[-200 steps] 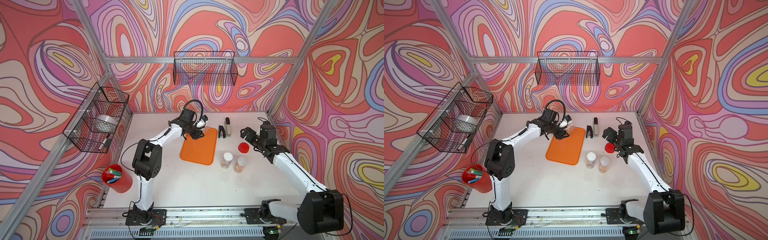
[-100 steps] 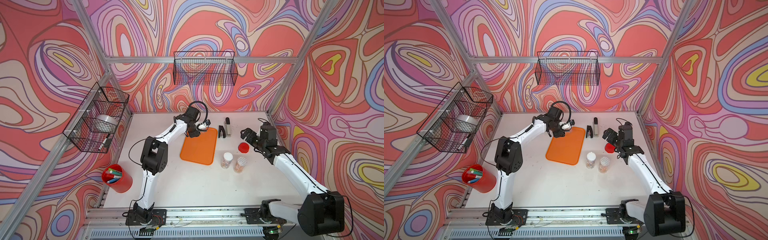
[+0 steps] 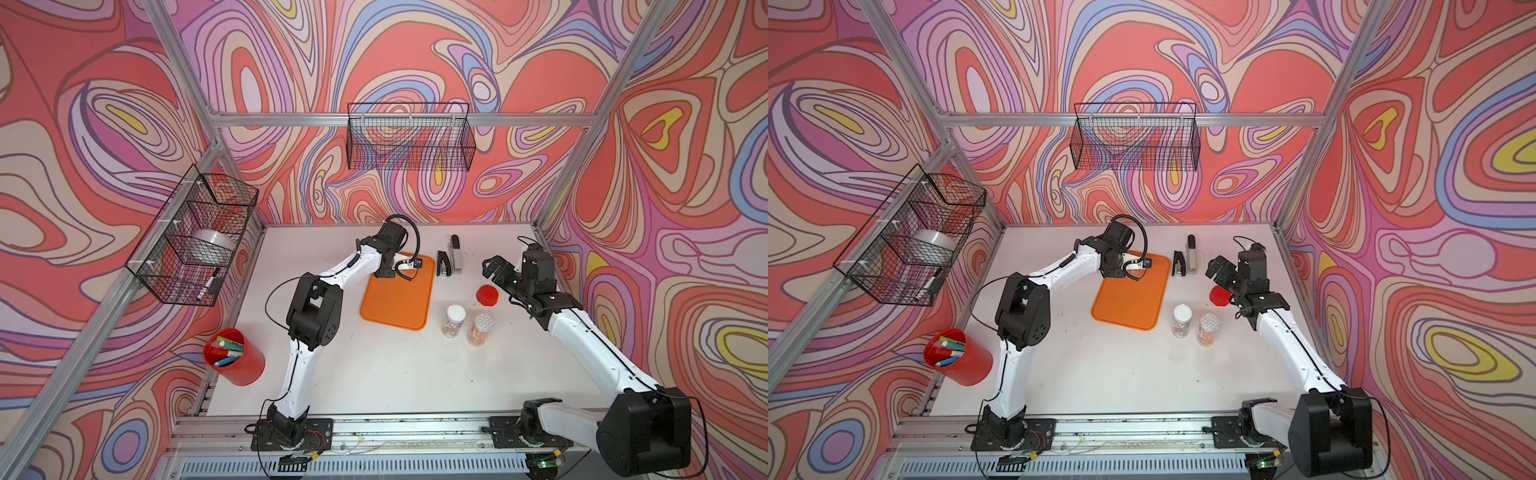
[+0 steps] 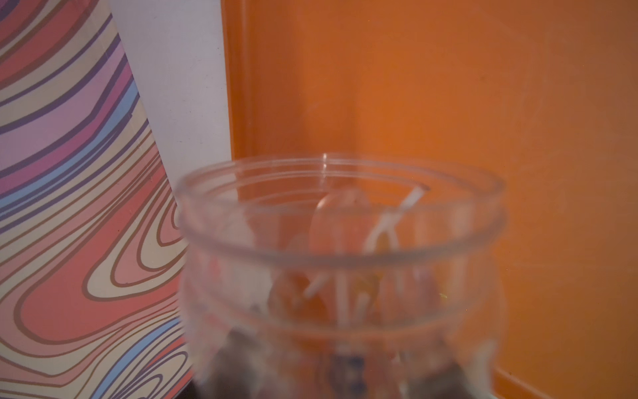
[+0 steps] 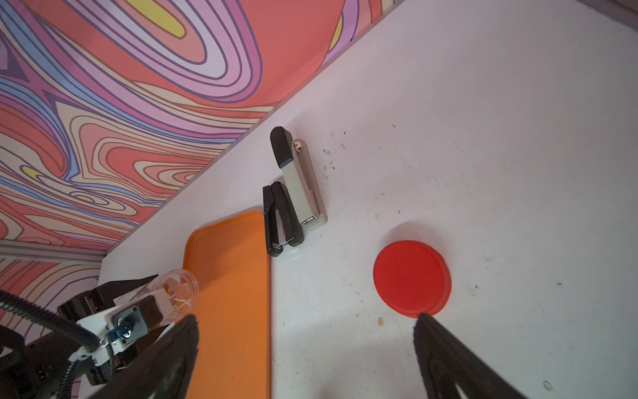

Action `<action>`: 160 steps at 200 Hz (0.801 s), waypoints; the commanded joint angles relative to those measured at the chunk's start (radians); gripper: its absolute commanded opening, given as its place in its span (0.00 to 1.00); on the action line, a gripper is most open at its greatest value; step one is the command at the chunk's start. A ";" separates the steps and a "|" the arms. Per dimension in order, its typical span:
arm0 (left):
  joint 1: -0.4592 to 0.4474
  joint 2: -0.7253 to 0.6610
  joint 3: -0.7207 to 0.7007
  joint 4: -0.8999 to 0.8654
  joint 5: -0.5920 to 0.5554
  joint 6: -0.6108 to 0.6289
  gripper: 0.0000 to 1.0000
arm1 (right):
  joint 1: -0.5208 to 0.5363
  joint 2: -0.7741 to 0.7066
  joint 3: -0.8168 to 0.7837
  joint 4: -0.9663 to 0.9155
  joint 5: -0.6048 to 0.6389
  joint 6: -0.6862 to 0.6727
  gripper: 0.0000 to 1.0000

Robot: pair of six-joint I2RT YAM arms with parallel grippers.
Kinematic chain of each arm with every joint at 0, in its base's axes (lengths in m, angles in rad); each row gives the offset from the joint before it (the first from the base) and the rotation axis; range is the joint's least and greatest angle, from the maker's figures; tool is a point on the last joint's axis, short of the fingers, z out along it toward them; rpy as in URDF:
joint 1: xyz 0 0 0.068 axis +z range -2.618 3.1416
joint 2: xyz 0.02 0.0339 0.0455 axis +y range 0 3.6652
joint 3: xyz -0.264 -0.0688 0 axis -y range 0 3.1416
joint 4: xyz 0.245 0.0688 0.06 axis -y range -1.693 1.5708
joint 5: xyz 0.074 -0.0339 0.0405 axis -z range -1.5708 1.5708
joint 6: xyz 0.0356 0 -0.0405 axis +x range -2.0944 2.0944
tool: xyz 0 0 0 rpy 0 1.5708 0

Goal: Pour the candies out of the jar
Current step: 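Pour the candies out of the jar onto the tray.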

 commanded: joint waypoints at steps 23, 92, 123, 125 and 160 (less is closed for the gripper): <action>-0.015 -0.019 -0.105 0.165 -0.172 0.254 0.00 | -0.002 -0.019 0.005 -0.027 0.017 -0.025 0.98; -0.030 -0.036 -0.208 0.369 -0.272 0.442 0.00 | -0.002 -0.018 0.016 -0.035 0.014 -0.037 0.98; -0.034 -0.055 -0.254 0.449 -0.290 0.529 0.00 | -0.002 -0.012 0.027 -0.036 0.011 -0.042 0.98; -0.033 -0.056 -0.256 0.450 -0.292 0.534 0.00 | -0.002 -0.012 0.027 -0.036 0.012 -0.041 0.98; -0.039 -0.104 -0.299 0.471 -0.305 0.620 0.00 | -0.001 -0.002 0.032 -0.030 0.004 -0.036 0.98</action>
